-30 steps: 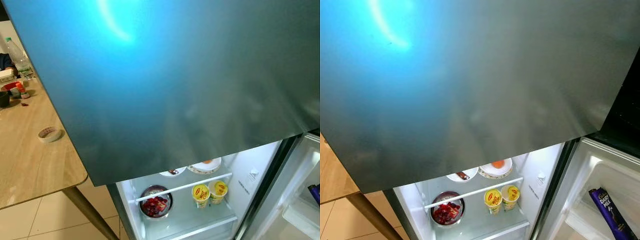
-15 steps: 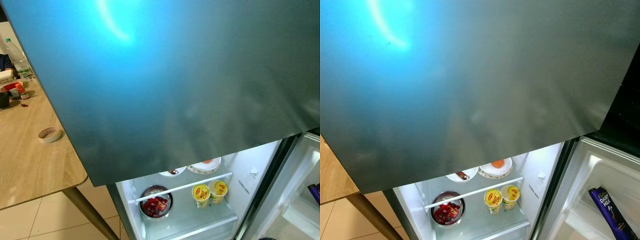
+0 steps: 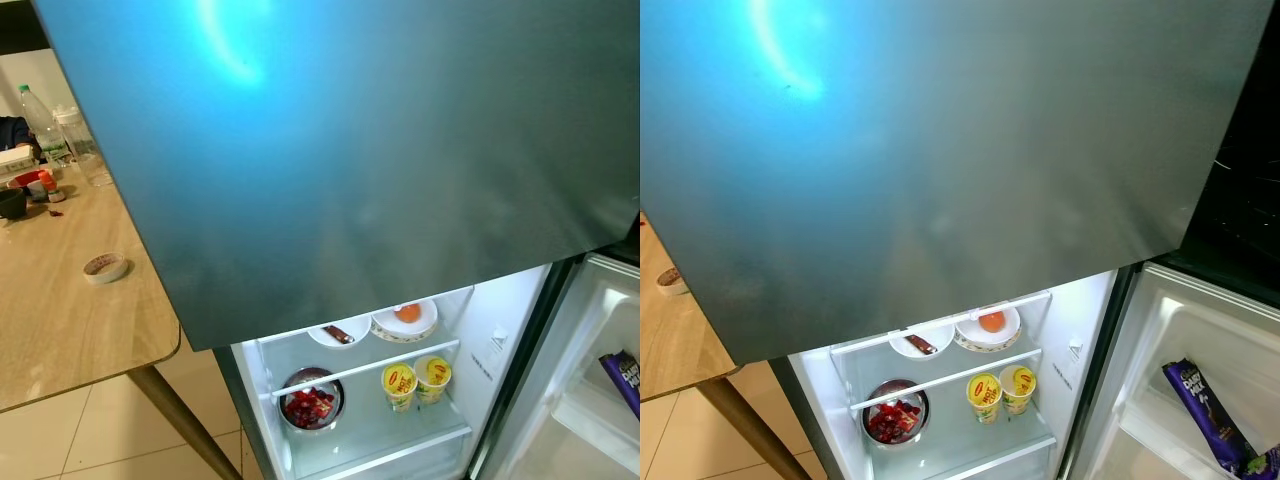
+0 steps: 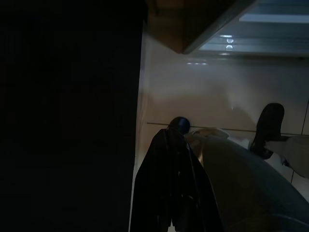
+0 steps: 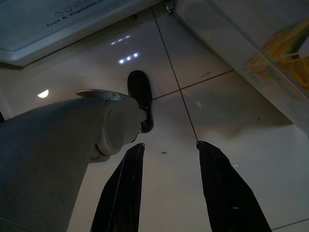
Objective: Restocking fridge
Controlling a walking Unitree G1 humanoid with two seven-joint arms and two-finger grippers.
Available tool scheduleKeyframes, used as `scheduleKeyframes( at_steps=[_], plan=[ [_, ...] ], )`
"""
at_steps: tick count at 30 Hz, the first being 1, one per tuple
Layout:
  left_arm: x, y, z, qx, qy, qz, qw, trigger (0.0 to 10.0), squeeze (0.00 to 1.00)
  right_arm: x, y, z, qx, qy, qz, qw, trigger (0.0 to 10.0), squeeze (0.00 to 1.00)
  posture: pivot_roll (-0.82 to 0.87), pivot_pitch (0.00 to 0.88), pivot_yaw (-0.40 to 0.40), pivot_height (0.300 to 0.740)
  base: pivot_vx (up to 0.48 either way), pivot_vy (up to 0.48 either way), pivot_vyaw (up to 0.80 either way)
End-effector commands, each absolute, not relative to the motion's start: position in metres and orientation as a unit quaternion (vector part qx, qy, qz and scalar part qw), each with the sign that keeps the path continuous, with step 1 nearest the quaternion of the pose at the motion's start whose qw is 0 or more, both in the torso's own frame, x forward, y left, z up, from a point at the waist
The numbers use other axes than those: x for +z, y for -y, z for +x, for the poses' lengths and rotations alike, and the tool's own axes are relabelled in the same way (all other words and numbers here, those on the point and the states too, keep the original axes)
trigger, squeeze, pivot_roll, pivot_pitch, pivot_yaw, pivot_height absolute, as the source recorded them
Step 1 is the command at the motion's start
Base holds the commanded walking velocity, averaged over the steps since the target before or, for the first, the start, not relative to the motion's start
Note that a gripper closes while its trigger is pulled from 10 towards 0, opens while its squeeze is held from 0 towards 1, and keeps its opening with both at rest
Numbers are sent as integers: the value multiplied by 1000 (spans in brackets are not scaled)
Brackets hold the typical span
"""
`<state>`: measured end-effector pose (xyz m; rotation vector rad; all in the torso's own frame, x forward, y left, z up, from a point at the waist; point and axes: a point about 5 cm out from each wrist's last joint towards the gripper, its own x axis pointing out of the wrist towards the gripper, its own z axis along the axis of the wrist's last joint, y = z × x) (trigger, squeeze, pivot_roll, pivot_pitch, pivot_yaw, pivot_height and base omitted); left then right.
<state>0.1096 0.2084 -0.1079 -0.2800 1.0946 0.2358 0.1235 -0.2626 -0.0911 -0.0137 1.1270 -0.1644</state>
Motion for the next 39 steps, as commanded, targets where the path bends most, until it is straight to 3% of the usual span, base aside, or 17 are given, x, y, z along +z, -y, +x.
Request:
scheduleKeyframes(
  at_steps=[1, 18, 39],
  plan=[
    [-109, -208, 107, 118, -519, -137, 835, 10000, 0, -90, 264, 127, -74, -533, -13, 842, 10000, 0, -90, 0, 0, 740, -300, 0, 0],
    [-106, -208, 117, 107, -513, -132, 841, 10000, 0, -93, 253, 128, -67, -533, -2, 844, 10000, 0, -95, 0, 24, 740, -333, 0, 0],
    [-107, -206, 115, 99, -519, -125, 840, 10000, 0, -92, 255, 128, -67, -533, -5, 844, 10000, 0, -98, 0, 23, 740, -480, 0, 0]
  ],
)
